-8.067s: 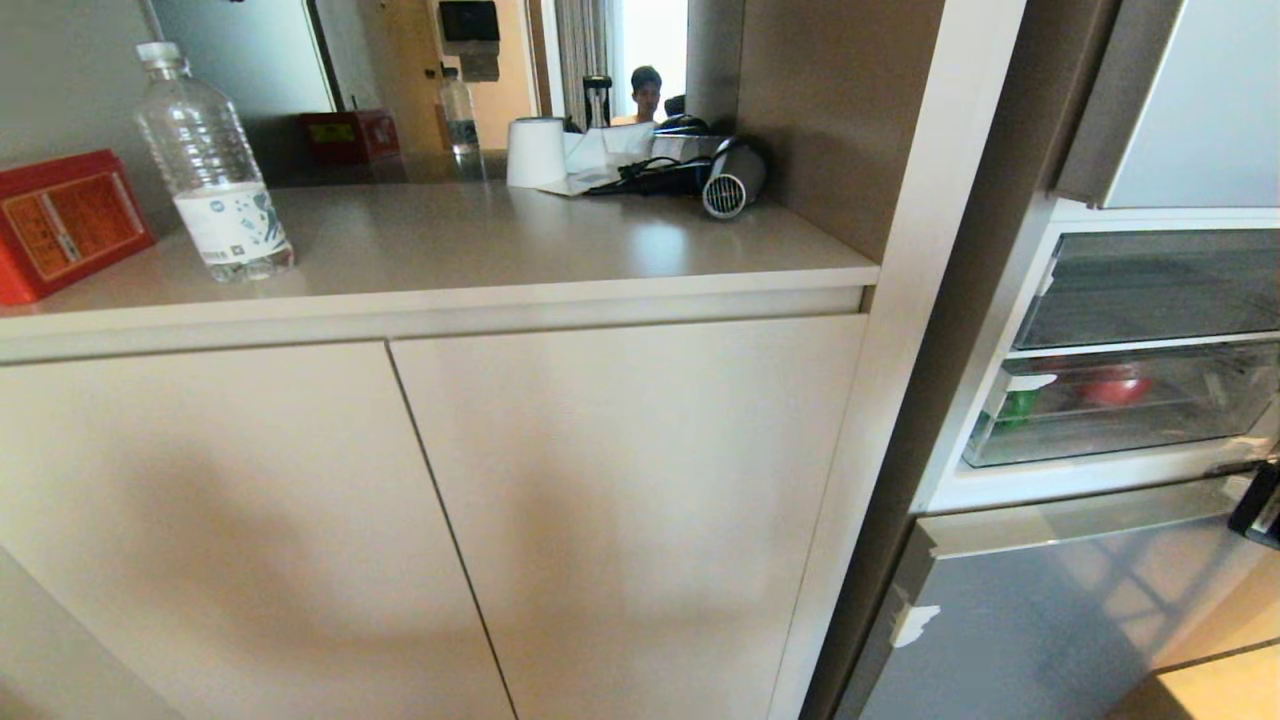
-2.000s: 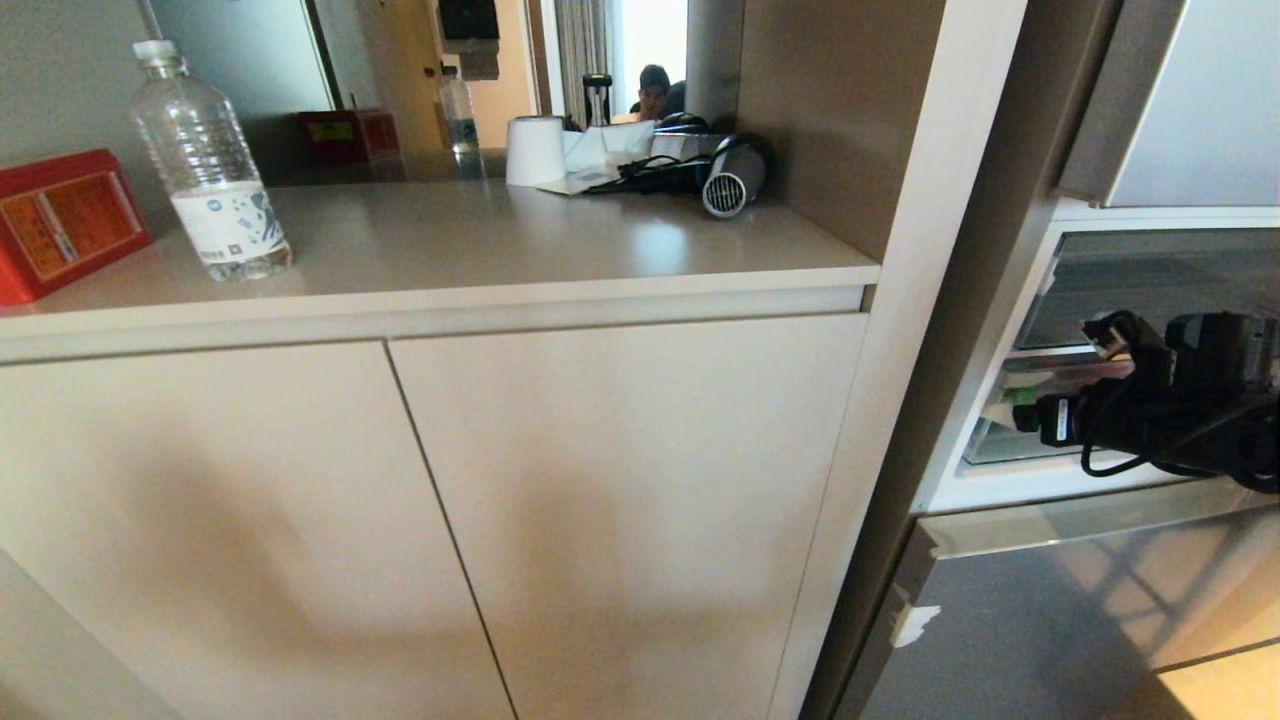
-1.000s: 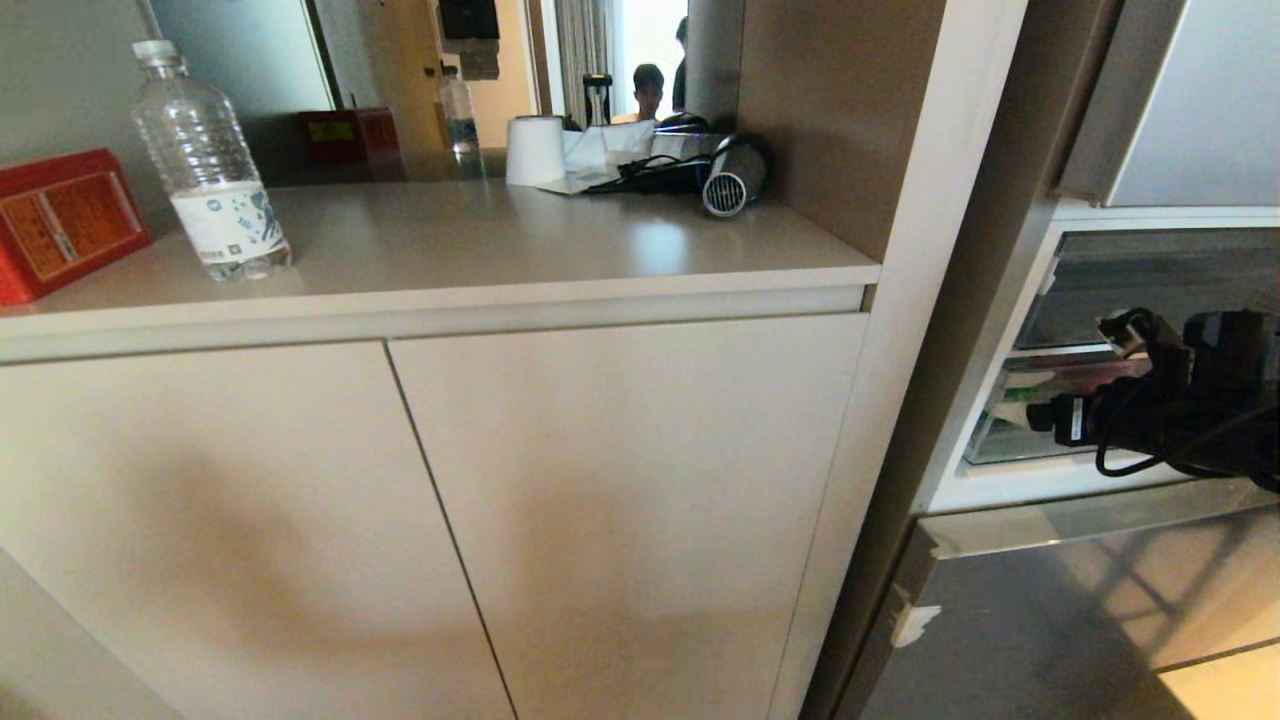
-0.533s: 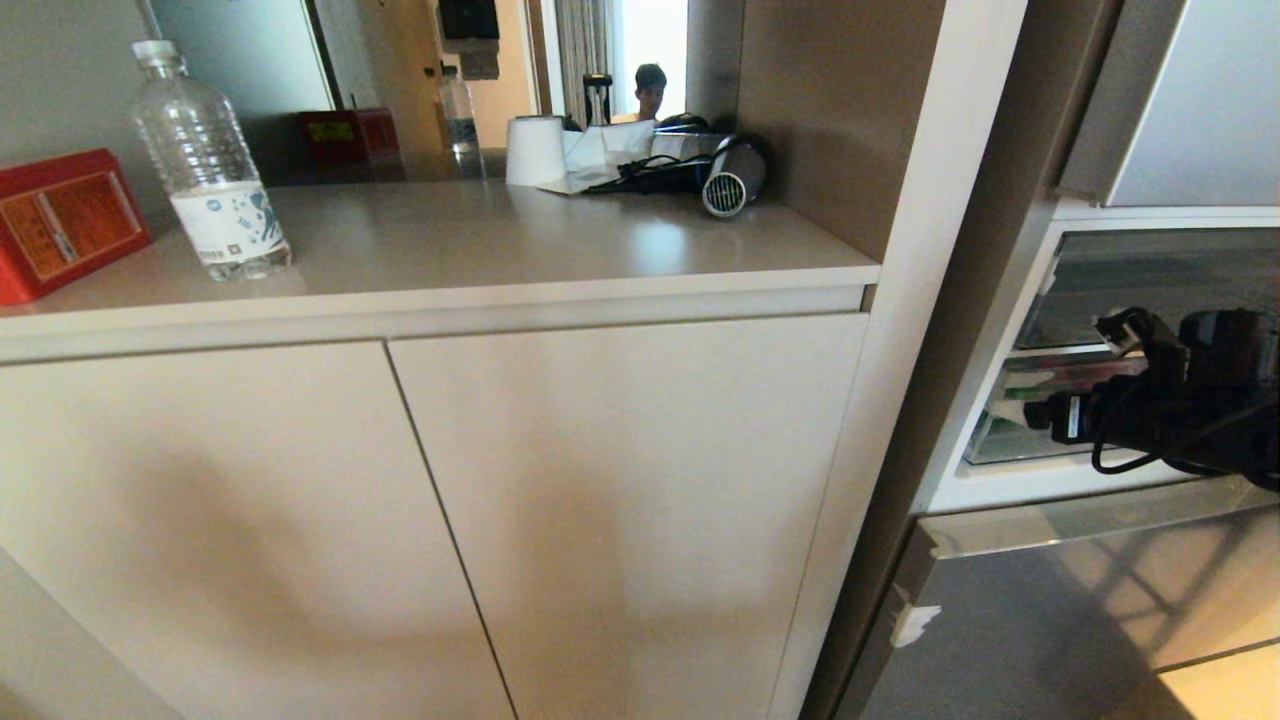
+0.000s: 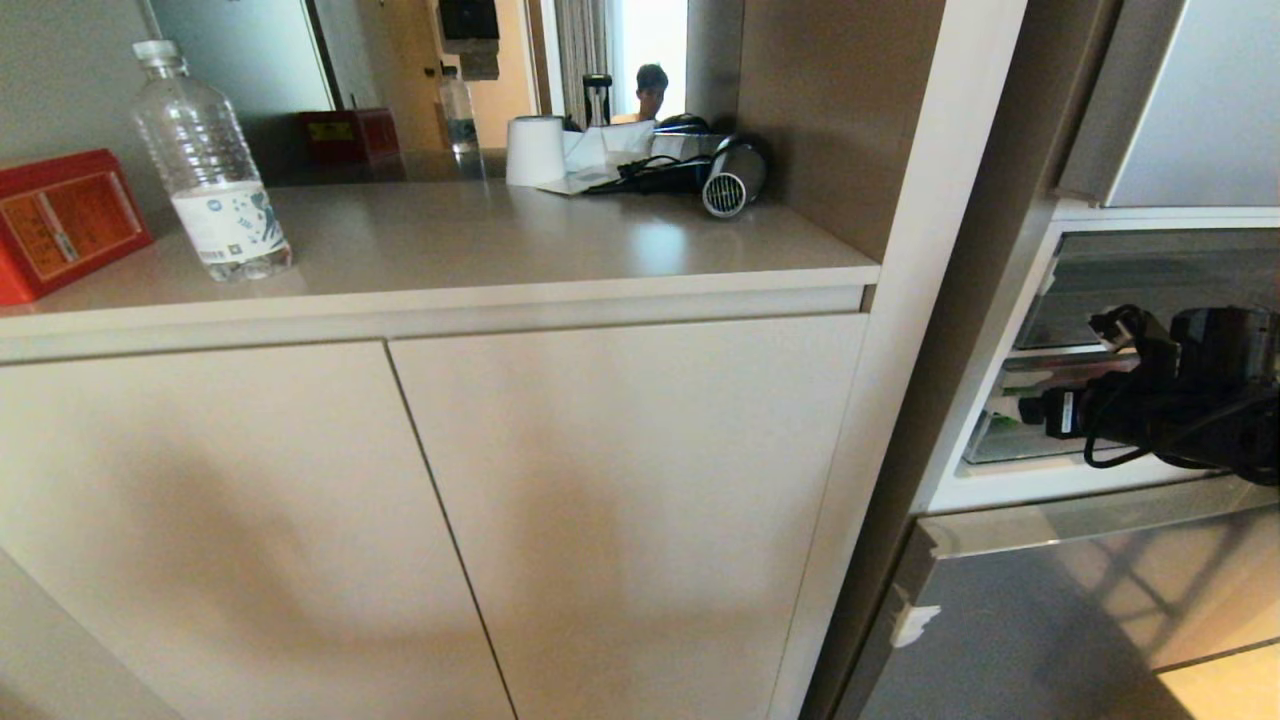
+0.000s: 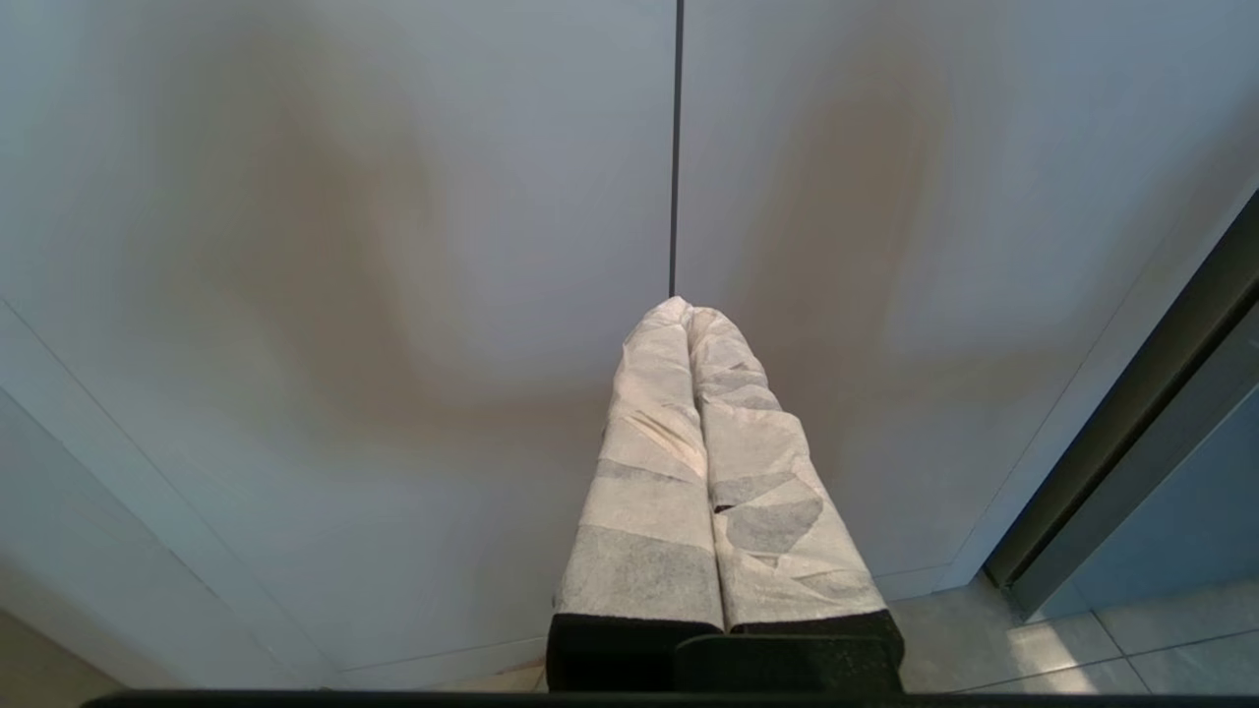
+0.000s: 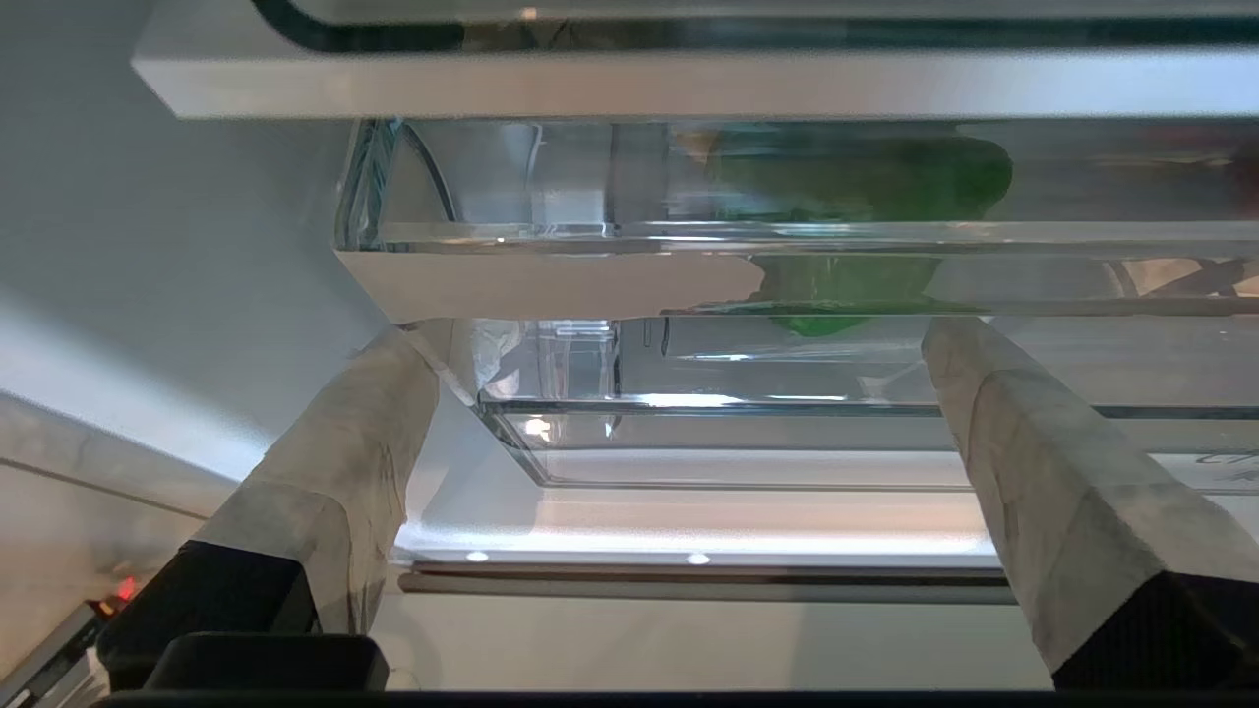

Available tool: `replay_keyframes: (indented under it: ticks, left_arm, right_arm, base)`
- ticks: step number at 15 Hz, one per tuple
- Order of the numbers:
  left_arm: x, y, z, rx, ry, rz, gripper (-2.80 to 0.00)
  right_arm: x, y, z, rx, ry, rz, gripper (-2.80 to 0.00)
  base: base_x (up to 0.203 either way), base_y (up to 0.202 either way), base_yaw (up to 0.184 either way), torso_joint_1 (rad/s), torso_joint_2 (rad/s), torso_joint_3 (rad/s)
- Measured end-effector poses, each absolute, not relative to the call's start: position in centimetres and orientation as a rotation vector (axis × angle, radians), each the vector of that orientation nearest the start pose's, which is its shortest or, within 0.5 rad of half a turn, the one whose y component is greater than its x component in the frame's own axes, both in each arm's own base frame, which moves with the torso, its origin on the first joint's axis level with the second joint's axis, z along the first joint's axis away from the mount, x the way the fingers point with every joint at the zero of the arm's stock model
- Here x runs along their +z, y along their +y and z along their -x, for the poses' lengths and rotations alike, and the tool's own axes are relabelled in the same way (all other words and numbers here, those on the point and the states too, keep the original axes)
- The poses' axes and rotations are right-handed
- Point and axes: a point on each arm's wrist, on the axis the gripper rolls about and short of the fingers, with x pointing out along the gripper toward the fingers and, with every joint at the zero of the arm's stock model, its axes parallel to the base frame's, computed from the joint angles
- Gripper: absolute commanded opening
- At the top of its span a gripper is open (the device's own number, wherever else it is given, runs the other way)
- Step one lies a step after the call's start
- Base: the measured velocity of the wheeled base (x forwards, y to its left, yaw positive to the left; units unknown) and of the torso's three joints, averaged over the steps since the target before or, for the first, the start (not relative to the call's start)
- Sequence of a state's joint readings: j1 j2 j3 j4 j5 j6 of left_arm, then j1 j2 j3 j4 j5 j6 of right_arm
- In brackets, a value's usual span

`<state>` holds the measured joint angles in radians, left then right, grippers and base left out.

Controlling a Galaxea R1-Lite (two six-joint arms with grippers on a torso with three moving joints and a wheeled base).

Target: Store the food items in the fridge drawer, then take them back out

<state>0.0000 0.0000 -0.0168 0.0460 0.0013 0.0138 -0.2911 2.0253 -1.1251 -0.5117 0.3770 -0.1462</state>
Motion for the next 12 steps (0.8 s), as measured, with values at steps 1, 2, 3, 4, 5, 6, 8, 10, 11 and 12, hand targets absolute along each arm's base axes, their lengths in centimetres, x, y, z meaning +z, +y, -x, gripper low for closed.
replay_keyframes:
  ticks: [1, 2, 3, 4, 5, 6, 8, 10, 11, 12]
  left_arm:
    - [7.54, 0.00, 2.41, 0.001, 0.029, -0.014, -2.80]
    - [7.54, 0.00, 2.41, 0.001, 0.029, -0.013, -2.80]
    - [7.54, 0.00, 2.41, 0.001, 0.029, -0.014, -2.80]
    - [7.54, 0.00, 2.41, 0.001, 0.029, -0.013, -2.80]
    - [7.54, 0.00, 2.41, 0.001, 0.029, -0.014, -2.80]
    - [7.54, 0.00, 2.41, 0.001, 0.029, -0.014, -2.80]
    - [7.54, 0.00, 2.41, 0.001, 0.029, -0.014, -2.80]
    - [7.54, 0.00, 2.41, 0.001, 0.029, -0.014, -2.80]
    - [7.54, 0.00, 2.41, 0.001, 0.029, -0.014, -2.80]
    - [7.54, 0.00, 2.41, 0.001, 0.029, -0.014, -2.80]
  right_arm:
    - [14.12, -10.50, -37.93, 0.111, 0.359, 0.018, 0.00]
    - [14.09, -10.51, -37.97, 0.111, 0.359, 0.017, 0.00]
    - [14.10, -10.52, -38.00, 0.111, 0.359, 0.017, 0.00]
    - [14.07, -10.54, -38.01, 0.110, 0.359, 0.016, 0.00]
    - [14.05, -10.58, -38.01, 0.110, 0.360, 0.016, 0.00]
    - [14.01, -10.58, -38.00, 0.110, 0.361, 0.016, 0.00]
    - [13.93, -10.54, -37.91, 0.111, 0.363, 0.016, 0.00]
    - [13.91, -10.31, -37.73, 0.115, 0.367, 0.015, 0.00]
    - [13.87, -10.12, -37.61, 0.119, 0.371, 0.014, 0.00]
    - [13.92, -9.86, -37.57, 0.125, 0.372, 0.012, 0.00]
  base:
    - [0.000, 0.000, 0.000, 0.000, 0.00, 0.000]
    - [0.000, 0.000, 0.000, 0.000, 0.00, 0.000]
    - [0.000, 0.000, 0.000, 0.000, 0.00, 0.000]
    - [0.000, 0.000, 0.000, 0.000, 0.00, 0.000]
    - [0.000, 0.000, 0.000, 0.000, 0.00, 0.000]
    - [0.000, 0.000, 0.000, 0.000, 0.00, 0.000]
    - [0.000, 0.000, 0.000, 0.000, 0.00, 0.000]
    - [0.000, 0.000, 0.000, 0.000, 0.00, 0.000]
    - [0.000, 0.000, 0.000, 0.000, 0.00, 0.000]
    - [0.000, 0.000, 0.000, 0.000, 0.00, 0.000]
